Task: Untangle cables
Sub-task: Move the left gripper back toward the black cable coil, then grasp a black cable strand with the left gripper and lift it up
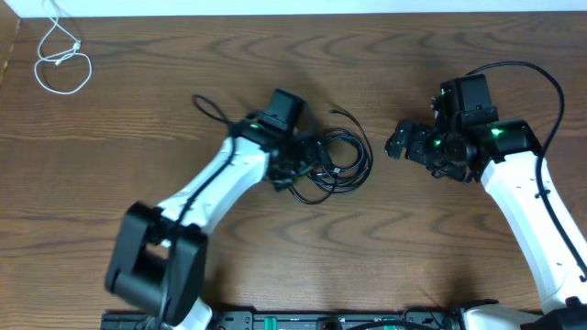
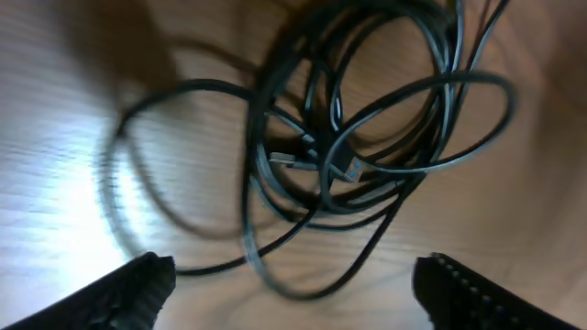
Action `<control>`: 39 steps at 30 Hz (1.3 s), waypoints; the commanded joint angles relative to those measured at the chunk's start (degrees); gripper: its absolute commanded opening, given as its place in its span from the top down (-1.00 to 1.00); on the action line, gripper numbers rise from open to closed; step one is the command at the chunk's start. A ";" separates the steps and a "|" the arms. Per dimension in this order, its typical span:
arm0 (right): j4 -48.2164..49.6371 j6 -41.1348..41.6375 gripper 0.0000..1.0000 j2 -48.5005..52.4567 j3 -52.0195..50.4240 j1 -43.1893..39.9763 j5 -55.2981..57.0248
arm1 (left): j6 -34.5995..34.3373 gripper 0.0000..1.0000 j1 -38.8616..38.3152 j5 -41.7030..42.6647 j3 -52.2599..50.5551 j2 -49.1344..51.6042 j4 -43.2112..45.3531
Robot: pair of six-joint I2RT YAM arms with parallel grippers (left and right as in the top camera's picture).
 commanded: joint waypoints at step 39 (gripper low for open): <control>-0.85 -0.59 -0.98 0.50 -1.36 0.17 -0.04 | 4.83 0.85 -1.68 1.42 7.52 -20.59 7.02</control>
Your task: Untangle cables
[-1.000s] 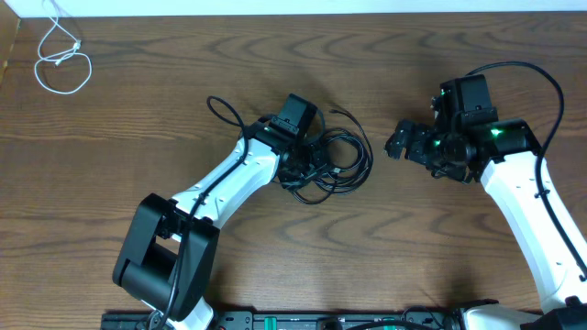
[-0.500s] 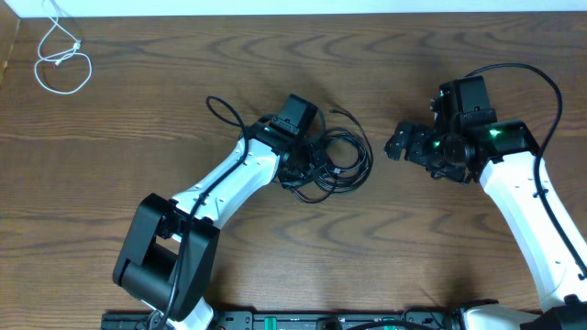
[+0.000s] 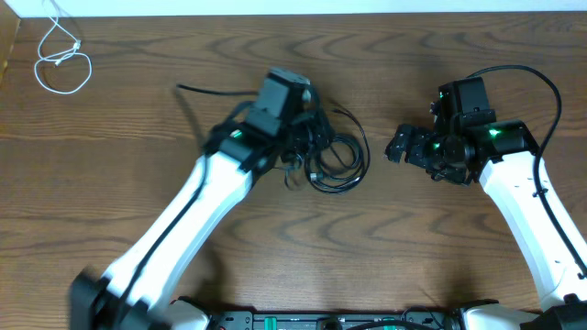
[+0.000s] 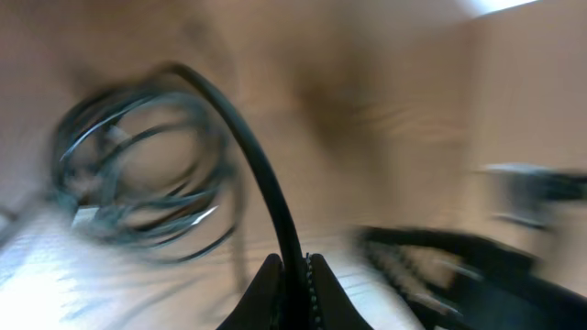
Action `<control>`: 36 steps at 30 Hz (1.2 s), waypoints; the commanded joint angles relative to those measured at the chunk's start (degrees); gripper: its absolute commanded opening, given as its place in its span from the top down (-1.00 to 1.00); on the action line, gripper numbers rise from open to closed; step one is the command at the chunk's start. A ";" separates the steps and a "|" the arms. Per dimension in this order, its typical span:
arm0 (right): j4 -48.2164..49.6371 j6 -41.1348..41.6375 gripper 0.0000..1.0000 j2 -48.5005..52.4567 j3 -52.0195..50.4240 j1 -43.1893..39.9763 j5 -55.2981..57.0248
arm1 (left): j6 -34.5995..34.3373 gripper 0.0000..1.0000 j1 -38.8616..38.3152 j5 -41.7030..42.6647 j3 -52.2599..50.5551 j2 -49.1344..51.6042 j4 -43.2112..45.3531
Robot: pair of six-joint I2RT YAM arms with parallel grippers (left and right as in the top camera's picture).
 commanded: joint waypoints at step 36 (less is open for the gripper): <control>18.51 -18.58 -0.99 -0.57 -0.31 1.44 -45.77 | -15.15 0.85 0.35 -11.96 1.14 -15.89 51.54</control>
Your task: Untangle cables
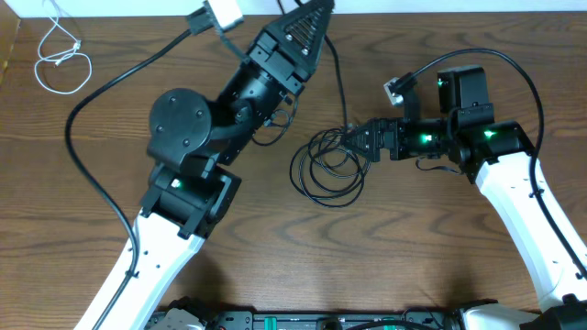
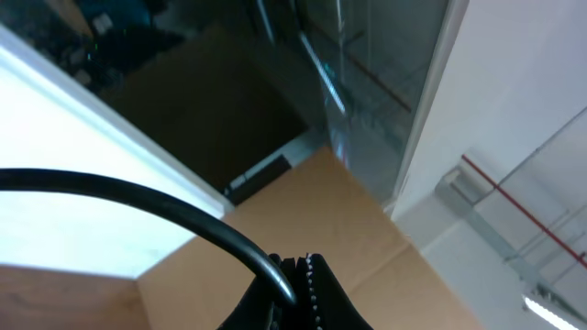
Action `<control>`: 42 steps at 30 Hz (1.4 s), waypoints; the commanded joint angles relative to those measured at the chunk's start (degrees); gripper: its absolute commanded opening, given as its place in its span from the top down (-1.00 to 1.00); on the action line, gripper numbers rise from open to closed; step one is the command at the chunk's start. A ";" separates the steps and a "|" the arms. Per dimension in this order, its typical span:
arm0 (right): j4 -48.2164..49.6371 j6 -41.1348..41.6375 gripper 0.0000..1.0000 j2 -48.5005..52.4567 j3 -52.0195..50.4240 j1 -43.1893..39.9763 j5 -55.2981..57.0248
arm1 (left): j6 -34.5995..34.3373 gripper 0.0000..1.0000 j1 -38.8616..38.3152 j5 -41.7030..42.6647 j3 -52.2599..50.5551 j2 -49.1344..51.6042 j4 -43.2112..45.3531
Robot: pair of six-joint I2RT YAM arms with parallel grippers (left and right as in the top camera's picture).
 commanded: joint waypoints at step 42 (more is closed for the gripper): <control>21.49 -1.31 -0.21 -10.01 0.07 9.07 6.88 | -8.52 0.85 1.53 1.18 0.72 -1.95 -5.66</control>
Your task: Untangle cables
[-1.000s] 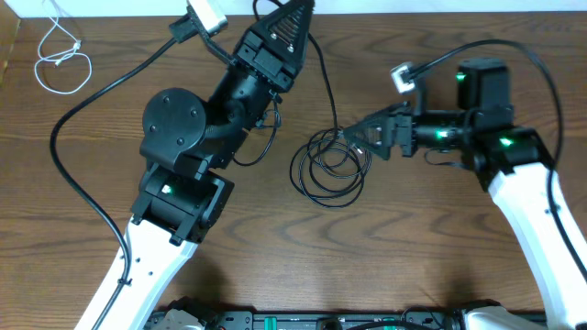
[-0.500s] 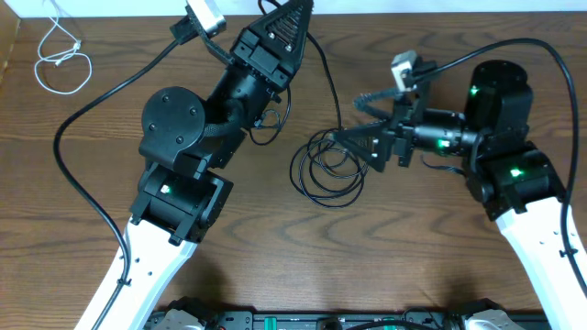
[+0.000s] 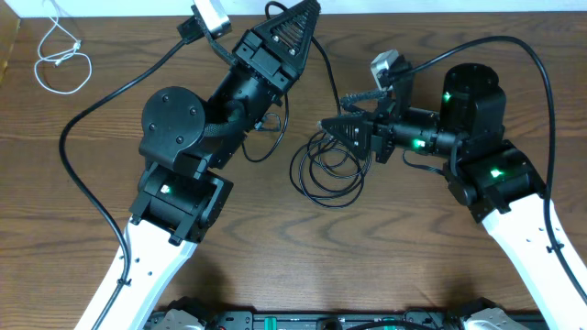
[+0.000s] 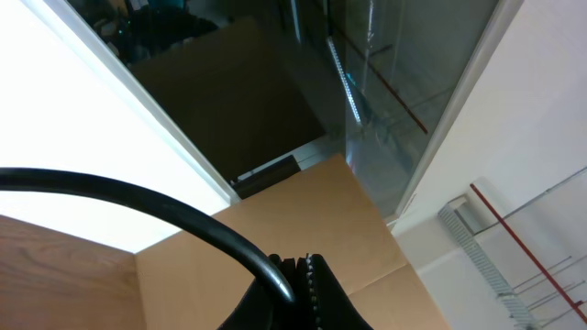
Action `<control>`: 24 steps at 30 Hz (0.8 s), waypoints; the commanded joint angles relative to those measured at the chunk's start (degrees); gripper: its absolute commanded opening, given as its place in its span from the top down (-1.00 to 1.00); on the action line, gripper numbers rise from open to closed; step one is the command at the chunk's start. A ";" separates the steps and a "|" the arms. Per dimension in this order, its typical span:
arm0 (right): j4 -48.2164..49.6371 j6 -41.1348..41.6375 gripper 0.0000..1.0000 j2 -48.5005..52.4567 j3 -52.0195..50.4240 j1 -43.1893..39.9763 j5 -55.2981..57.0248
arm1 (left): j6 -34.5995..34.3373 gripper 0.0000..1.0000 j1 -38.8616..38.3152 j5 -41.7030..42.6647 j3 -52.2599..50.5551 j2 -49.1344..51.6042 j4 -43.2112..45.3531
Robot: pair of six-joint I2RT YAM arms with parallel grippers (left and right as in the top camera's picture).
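A tangle of black cables (image 3: 332, 170) lies in loops on the wooden table (image 3: 83, 183) at mid-centre. My left gripper (image 3: 308, 9) is raised high over the table's far edge and points upward. In the left wrist view my left gripper (image 4: 303, 263) is shut on one black cable strand (image 4: 183, 216), which arcs away to the left. A thin strand hangs from it toward the tangle. My right gripper (image 3: 327, 126) points left at the tangle's top edge, its fingers drawn together on a strand there.
A thin white cable (image 3: 62, 60) lies looped at the far left corner. The left arm's own thick black lead with a white plug (image 3: 209, 16) sweeps over the left half. The left wrist camera sees only the room beyond.
The left gripper stays raised and shut on its strand, barely moved. The right arm has risen, and its gripper tip has shifted left along the tangle's top edge.
The left gripper was open low over the tangle while the right arm waited at the right. Then the left was shut on a strand at the tangle. Then it held that strand high, with the right gripper at the tangle, where it still is.
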 commanded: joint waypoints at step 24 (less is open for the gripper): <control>-1.36 4.96 0.98 0.39 0.11 0.37 0.48 | 10.36 0.84 2.62 -11.39 0.72 -0.76 -19.58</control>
